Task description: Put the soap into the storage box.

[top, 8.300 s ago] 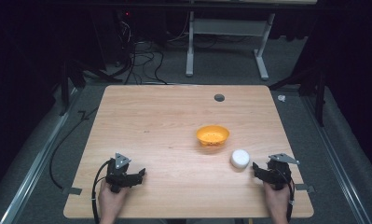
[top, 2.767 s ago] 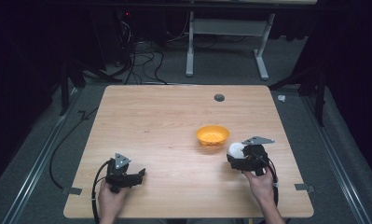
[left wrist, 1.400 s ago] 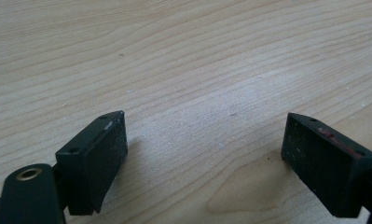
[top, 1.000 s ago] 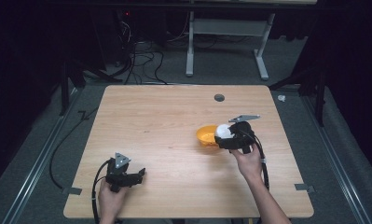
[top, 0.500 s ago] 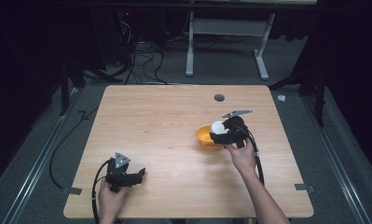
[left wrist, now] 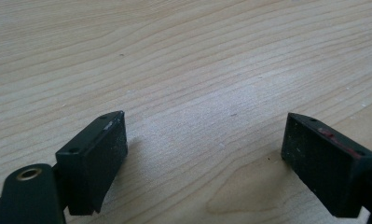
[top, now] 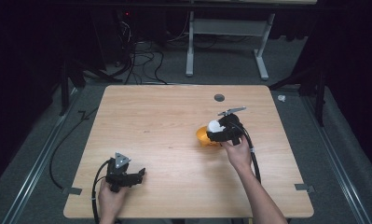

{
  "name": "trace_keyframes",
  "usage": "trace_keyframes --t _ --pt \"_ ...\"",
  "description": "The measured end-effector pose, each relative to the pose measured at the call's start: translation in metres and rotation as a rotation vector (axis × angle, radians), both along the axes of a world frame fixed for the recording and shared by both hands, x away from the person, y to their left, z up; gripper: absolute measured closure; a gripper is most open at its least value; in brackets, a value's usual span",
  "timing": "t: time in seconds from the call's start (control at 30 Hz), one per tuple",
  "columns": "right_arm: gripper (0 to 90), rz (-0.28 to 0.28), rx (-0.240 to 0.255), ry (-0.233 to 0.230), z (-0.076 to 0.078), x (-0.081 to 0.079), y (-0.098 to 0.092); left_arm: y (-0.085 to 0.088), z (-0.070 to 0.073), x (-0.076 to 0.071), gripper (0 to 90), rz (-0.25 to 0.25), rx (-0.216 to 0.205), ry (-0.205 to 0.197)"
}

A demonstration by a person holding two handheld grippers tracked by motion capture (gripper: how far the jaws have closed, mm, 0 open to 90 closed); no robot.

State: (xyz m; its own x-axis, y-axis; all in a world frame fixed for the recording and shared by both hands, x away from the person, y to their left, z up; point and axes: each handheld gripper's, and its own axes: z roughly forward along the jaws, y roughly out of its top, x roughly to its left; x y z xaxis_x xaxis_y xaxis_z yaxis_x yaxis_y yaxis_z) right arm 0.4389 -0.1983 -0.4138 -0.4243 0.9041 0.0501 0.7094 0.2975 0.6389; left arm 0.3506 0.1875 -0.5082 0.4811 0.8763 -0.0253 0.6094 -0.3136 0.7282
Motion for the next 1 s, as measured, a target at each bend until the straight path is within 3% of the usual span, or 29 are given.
trace_keyframes --t 0.3,0.53,0.93,1.0 --pt "23.3 -0.003 -0.004 0.015 -0.007 0.006 0.005 0.000 0.000 0.000 14.7 0.000 0.000 -0.001" --pt "23.2 0.011 -0.016 0.051 -0.017 0.010 0.010 0.000 0.000 -0.001 14.7 -0.001 0.000 0.001" --pt "23.2 -0.029 -0.007 0.098 -0.033 0.016 0.010 0.000 0.000 -0.001 14.7 -0.001 -0.001 -0.001" --pt "23.1 -0.031 -0.025 0.113 -0.036 0.017 0.011 0.000 0.000 -0.001 14.7 -0.001 -0.001 -0.001"
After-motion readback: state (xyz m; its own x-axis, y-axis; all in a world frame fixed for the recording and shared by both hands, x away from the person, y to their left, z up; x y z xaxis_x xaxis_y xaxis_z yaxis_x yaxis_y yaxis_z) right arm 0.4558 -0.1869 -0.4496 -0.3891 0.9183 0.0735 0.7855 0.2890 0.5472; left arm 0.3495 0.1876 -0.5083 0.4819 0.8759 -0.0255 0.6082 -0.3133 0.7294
